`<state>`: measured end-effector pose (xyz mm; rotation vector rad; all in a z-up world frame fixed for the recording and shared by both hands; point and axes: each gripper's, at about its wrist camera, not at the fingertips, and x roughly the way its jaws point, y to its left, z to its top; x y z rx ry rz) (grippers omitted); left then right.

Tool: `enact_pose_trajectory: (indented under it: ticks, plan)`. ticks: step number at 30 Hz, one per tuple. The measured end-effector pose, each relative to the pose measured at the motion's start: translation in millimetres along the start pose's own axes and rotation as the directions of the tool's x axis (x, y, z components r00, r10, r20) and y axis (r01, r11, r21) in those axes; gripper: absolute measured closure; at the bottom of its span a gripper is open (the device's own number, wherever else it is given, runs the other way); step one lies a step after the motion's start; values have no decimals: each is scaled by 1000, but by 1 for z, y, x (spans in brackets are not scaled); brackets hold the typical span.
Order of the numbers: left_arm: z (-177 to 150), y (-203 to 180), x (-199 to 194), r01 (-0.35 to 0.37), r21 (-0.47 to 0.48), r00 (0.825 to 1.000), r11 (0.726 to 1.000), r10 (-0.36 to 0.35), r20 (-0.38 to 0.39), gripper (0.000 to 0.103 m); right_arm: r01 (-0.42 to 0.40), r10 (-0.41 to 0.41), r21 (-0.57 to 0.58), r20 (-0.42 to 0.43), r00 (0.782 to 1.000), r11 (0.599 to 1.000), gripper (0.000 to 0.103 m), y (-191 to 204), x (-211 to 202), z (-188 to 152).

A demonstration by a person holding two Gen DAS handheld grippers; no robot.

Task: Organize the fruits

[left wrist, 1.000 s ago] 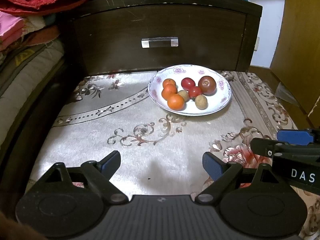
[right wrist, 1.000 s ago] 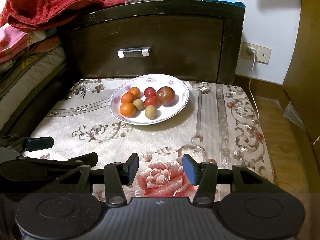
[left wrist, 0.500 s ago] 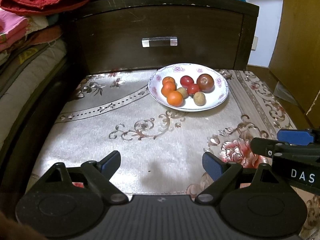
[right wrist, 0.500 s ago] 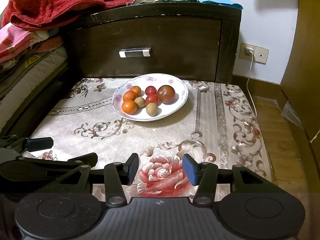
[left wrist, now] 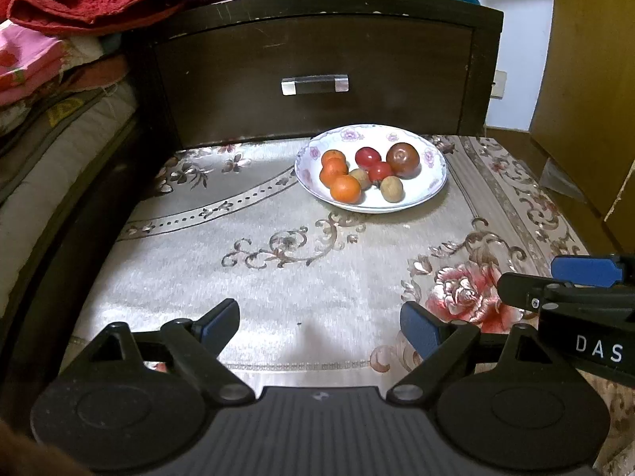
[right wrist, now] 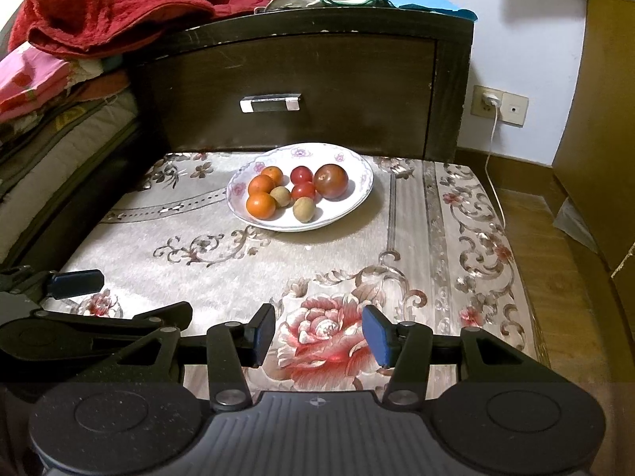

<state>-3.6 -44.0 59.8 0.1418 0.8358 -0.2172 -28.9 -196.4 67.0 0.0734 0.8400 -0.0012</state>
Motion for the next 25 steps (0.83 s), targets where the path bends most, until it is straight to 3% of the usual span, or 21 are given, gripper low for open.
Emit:
enact_pose_trajectory:
  ticks: [19,25]
  plan:
    - [-8,0,-15,-12,7,999,1000,12,37,10,-2,2,11,14,1000,1000,55,2,-13,-8]
    - [-8,0,-16,-25,11,999,1000,25,48,9,-1,0,16,24,1000,1000,50,1,-15,-8]
